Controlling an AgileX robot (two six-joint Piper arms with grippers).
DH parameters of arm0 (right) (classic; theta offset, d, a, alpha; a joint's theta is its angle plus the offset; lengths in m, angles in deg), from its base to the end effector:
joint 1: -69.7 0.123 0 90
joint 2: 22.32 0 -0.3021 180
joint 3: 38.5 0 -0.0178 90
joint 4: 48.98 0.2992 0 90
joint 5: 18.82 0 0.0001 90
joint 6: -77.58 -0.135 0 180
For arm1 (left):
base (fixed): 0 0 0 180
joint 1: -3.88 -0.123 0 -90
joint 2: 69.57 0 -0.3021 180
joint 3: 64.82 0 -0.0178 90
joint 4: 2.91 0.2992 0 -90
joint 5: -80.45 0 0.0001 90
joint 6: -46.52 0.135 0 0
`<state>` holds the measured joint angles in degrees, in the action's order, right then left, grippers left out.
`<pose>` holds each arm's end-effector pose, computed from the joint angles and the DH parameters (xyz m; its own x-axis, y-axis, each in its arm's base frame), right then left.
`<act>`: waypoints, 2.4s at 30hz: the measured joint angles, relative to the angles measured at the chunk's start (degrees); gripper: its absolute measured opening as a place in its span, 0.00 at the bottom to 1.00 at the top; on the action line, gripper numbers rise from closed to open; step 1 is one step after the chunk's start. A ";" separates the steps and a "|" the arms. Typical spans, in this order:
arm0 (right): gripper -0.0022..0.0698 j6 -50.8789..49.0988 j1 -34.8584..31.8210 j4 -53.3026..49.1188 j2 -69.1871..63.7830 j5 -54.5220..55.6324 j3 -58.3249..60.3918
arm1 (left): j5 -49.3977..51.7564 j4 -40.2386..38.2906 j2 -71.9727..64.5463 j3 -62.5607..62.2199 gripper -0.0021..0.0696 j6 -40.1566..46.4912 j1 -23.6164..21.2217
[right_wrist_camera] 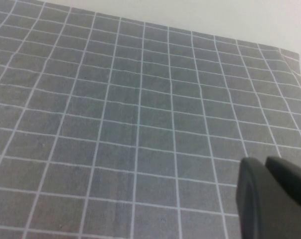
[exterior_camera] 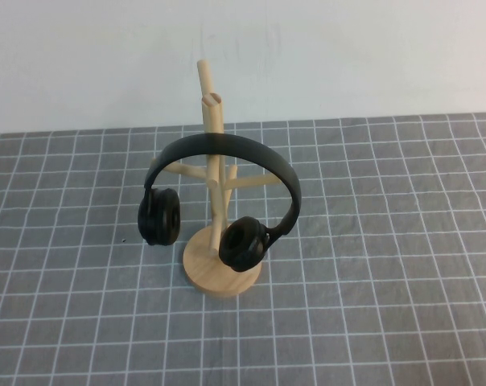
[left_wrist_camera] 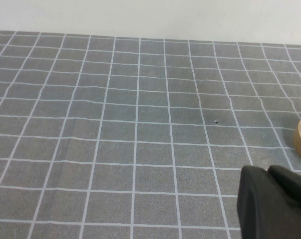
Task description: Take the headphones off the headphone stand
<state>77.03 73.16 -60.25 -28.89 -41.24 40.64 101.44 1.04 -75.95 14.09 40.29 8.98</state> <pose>0.1255 -0.0025 0.1566 -0.3014 -0.1898 -0.9344 -0.0417 0.9817 -0.1859 0.1258 -0.0079 0.1611 -0.2811 -0.0194 -0.9595 0.0529 0.9980 -0.0357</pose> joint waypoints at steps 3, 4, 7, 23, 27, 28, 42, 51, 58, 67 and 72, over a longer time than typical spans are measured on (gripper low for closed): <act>0.02 -0.63 0.00 0.13 0.00 -0.09 0.00 | 0.00 0.00 0.00 0.00 0.02 0.00 0.00; 0.02 -1.04 0.00 0.25 0.00 -0.09 0.00 | 0.00 0.00 0.00 0.00 0.02 0.00 0.00; 0.02 -1.51 0.00 0.25 0.00 -0.09 0.00 | 0.00 0.00 0.00 0.00 0.02 0.00 0.00; 0.02 -1.91 0.00 0.37 0.00 -0.24 -0.10 | 0.00 0.00 0.00 0.00 0.02 0.00 0.00; 0.02 -1.67 0.00 -3.03 0.00 -0.34 -0.10 | 0.00 0.00 0.00 0.00 0.02 0.00 0.00; 0.02 -1.56 0.00 -4.06 0.00 -0.45 -0.10 | 0.00 0.00 0.00 0.00 0.02 0.00 0.00; 0.02 -1.56 0.00 -8.11 0.00 -0.67 -0.10 | 0.00 0.00 0.00 0.00 0.02 0.00 0.00; 0.02 -1.45 0.00 -11.10 0.00 -0.51 -0.10 | -2.07 0.00 0.00 0.11 0.02 0.00 0.00; 0.02 -1.45 0.00 -11.10 0.00 5.22 0.00 | -10.26 0.00 0.00 0.20 0.02 0.00 0.00; 0.02 -1.45 0.00 -11.55 0.00 5.81 0.00 | -8.95 3.63 0.00 0.20 0.02 0.00 0.00; 0.02 -7.19 0.00 -11.31 0.00 8.29 0.21 | -8.50 8.00 0.00 0.20 0.02 0.00 0.00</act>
<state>69.84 73.16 -71.56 -28.89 -32.95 40.85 92.94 9.04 -75.95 14.29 40.29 8.98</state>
